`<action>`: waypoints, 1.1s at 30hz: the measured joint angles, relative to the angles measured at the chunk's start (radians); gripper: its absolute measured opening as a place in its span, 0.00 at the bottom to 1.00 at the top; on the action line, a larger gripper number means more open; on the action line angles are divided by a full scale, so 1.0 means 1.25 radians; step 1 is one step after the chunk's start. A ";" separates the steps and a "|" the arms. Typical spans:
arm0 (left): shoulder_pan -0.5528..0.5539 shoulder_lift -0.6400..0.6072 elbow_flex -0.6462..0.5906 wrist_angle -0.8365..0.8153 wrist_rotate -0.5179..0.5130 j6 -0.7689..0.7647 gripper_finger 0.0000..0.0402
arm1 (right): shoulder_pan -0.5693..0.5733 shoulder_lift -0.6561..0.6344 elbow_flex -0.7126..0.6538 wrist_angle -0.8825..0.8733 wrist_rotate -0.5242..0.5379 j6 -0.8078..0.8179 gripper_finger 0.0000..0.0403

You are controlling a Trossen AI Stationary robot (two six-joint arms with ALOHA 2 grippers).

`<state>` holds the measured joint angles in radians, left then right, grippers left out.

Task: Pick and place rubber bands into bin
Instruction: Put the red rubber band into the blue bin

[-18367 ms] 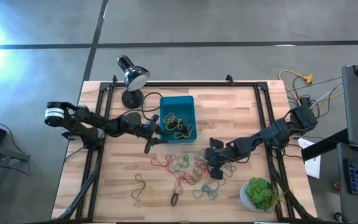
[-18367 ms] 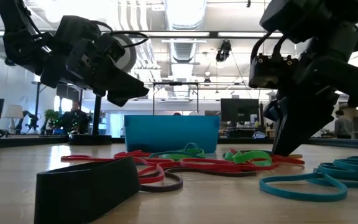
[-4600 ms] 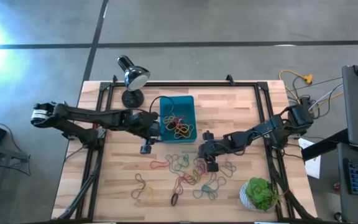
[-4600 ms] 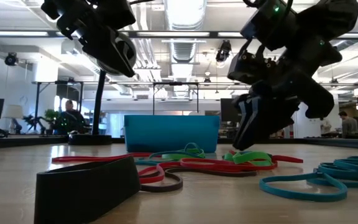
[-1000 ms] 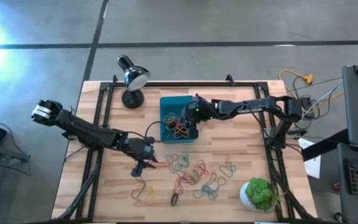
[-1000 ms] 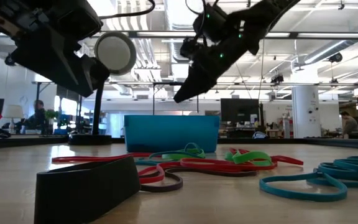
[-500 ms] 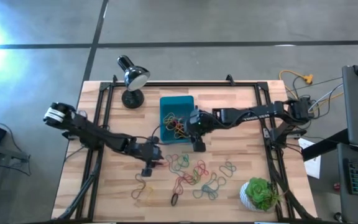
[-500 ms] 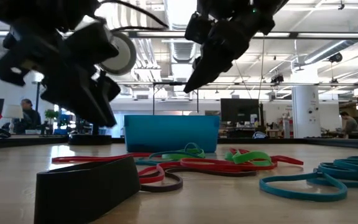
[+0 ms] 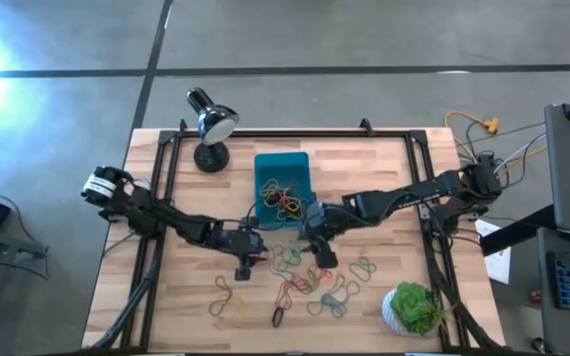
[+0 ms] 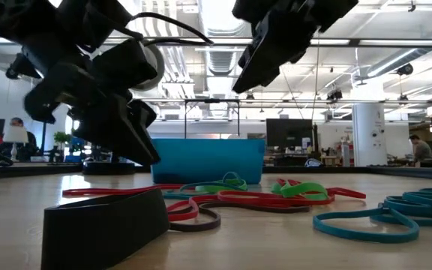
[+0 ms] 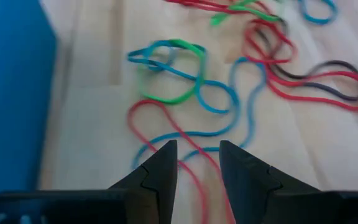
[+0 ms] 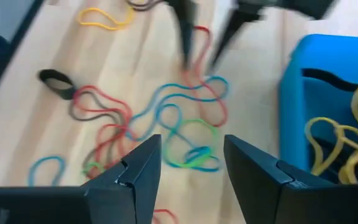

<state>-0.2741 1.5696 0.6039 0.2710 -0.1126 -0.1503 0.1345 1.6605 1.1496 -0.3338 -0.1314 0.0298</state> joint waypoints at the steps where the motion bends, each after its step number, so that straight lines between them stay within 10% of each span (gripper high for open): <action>1: 0.001 0.000 -0.001 0.000 -0.016 -0.005 0.26 | 0.010 -0.001 0.000 0.001 0.000 0.010 0.42; 33: 0.005 0.093 0.050 -0.027 -0.066 -0.107 0.26 | 0.121 -0.002 0.000 -0.025 0.045 0.103 0.42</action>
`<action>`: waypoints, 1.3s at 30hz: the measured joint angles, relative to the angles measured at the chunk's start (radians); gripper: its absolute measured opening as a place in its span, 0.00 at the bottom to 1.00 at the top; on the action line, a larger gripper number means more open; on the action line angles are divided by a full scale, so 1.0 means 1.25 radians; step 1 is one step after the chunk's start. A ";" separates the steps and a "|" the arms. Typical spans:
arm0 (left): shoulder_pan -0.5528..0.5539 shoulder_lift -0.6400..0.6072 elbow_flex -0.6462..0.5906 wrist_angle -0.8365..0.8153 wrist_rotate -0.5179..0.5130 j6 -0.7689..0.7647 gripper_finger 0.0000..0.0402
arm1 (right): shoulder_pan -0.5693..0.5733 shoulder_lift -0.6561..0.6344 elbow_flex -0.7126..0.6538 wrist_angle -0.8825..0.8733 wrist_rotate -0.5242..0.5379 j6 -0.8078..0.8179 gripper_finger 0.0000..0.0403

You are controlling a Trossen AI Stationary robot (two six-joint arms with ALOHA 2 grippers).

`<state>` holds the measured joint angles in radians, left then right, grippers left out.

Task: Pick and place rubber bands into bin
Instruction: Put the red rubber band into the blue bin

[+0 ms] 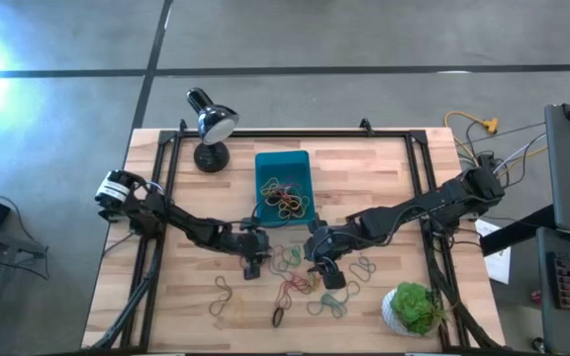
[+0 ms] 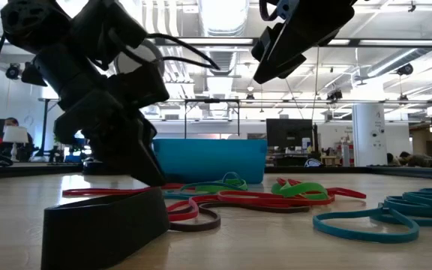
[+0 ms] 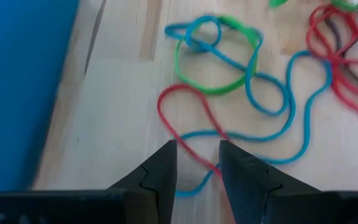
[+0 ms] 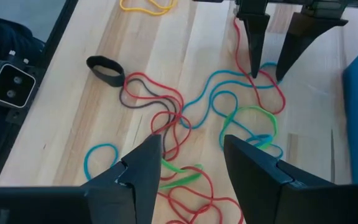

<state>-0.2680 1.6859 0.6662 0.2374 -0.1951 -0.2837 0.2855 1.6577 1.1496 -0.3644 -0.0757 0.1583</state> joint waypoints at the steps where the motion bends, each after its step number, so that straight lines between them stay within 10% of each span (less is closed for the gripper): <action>1: 0.000 0.000 -0.001 -0.001 0.000 -0.002 0.26 | 0.000 0.000 0.000 0.000 0.000 0.000 0.42; 11: 0.000 -0.001 -0.002 -0.011 -0.001 -0.023 0.25 | 0.000 0.000 0.000 0.001 0.000 0.000 0.42; 20: 0.000 -0.002 -0.002 -0.028 0.007 -0.029 0.02 | 0.000 0.000 0.000 0.001 -0.001 0.000 0.37; 39: 0.000 -0.122 0.001 -0.040 0.002 0.033 0.00 | 0.000 0.000 -0.007 0.001 -0.001 -0.001 0.29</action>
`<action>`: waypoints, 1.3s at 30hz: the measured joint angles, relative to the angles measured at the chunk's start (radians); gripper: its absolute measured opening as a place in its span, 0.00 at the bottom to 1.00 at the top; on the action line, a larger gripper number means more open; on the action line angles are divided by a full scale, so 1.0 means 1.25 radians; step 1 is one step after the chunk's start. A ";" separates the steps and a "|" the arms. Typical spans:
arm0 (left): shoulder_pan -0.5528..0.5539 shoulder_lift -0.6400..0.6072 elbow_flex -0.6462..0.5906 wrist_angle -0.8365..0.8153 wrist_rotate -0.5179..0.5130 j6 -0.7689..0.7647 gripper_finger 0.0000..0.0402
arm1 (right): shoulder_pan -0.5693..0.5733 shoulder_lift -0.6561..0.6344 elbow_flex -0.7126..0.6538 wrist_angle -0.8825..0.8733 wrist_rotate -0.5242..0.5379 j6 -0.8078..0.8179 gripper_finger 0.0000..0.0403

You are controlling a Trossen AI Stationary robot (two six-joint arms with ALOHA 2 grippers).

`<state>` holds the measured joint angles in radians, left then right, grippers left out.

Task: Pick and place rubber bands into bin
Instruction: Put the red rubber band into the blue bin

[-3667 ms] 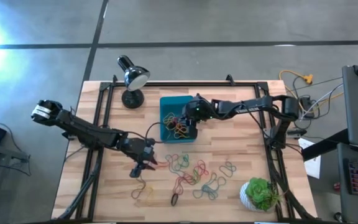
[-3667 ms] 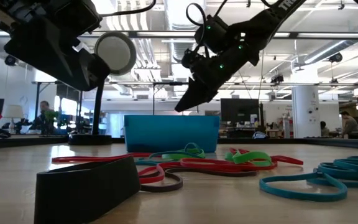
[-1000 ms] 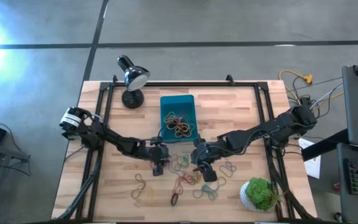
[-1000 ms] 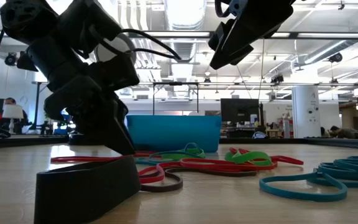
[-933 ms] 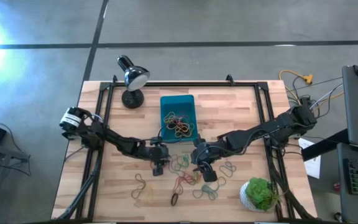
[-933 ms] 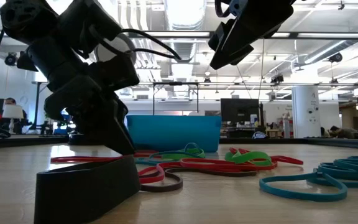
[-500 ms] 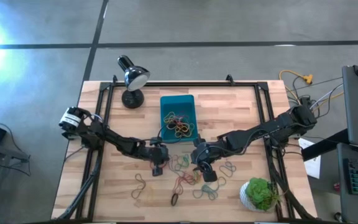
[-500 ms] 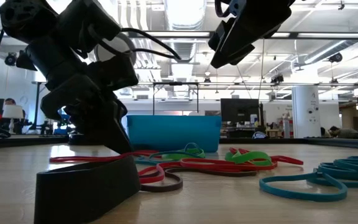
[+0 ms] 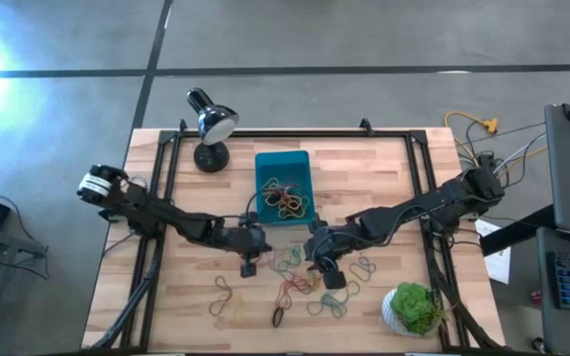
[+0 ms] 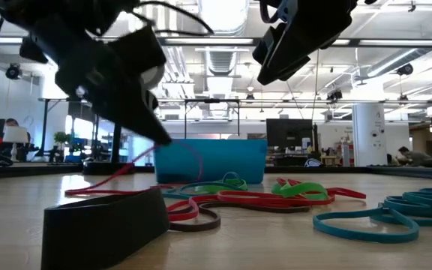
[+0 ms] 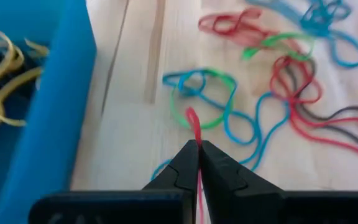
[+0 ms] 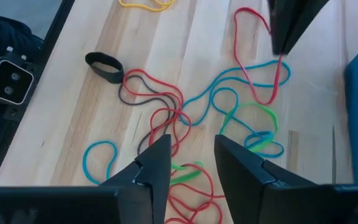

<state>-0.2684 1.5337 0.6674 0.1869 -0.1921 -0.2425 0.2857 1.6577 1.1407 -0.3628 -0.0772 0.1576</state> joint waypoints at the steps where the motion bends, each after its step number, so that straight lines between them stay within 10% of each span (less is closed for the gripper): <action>1: 0.000 -0.014 0.000 -0.002 0.000 0.012 0.00 | 0.000 0.000 -0.002 0.000 0.000 0.001 0.29; 21: 0.104 -0.282 0.008 -0.033 -0.126 0.257 0.00 | 0.000 0.003 -0.113 0.120 0.023 0.091 0.24; 39: 0.309 -0.055 0.130 -0.009 -0.041 0.346 0.00 | 0.000 0.003 -0.143 0.161 0.023 0.097 0.22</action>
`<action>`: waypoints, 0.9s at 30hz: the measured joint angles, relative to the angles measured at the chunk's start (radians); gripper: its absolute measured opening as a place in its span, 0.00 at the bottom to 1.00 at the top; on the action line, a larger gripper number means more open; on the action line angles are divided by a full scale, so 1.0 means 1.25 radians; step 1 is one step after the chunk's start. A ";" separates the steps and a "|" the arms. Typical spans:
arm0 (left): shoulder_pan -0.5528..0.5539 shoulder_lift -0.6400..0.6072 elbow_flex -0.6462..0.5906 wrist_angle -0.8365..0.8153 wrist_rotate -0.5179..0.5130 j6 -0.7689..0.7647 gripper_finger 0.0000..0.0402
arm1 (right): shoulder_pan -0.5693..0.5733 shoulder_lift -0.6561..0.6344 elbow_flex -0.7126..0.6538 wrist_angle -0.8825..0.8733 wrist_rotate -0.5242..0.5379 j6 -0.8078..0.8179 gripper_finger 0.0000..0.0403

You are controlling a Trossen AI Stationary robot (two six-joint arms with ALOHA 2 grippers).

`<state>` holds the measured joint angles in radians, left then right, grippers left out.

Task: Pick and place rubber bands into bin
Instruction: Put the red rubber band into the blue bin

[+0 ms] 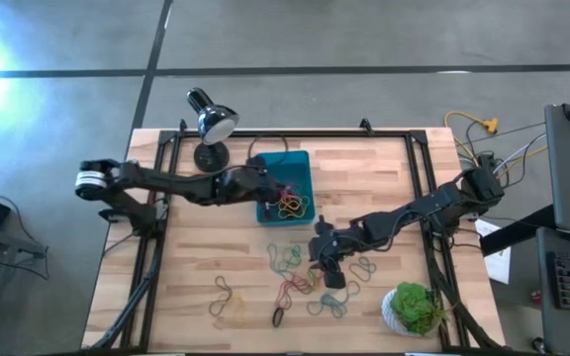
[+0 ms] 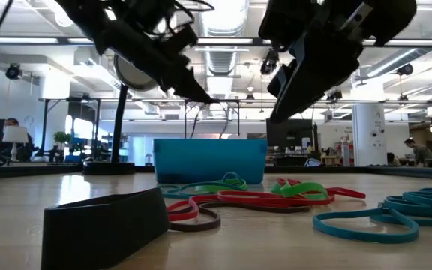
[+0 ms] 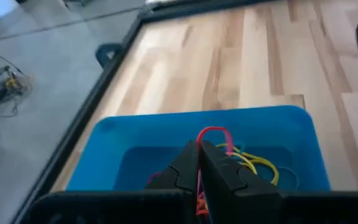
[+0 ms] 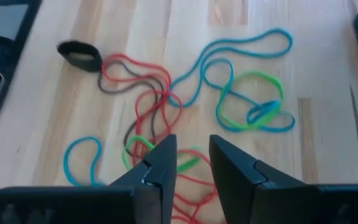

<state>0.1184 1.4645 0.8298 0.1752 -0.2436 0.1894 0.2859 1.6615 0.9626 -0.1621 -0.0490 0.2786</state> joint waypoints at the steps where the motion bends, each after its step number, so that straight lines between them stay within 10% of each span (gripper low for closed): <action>1: 0.000 0.015 0.005 -0.001 0.000 0.000 0.00 | 0.000 0.000 -0.004 -0.003 0.000 0.002 0.23; 10: 0.000 0.100 0.076 -0.145 0.016 0.000 0.01 | 0.000 0.000 -0.016 -0.002 0.005 0.005 0.22; 27: -0.037 0.023 0.090 -0.243 0.071 -0.041 0.35 | 0.000 -0.001 -0.038 -0.021 0.042 0.008 0.25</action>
<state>0.0723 1.4928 0.9421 -0.1281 -0.1549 0.1377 0.2855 1.6604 0.9156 -0.1881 0.0032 0.2886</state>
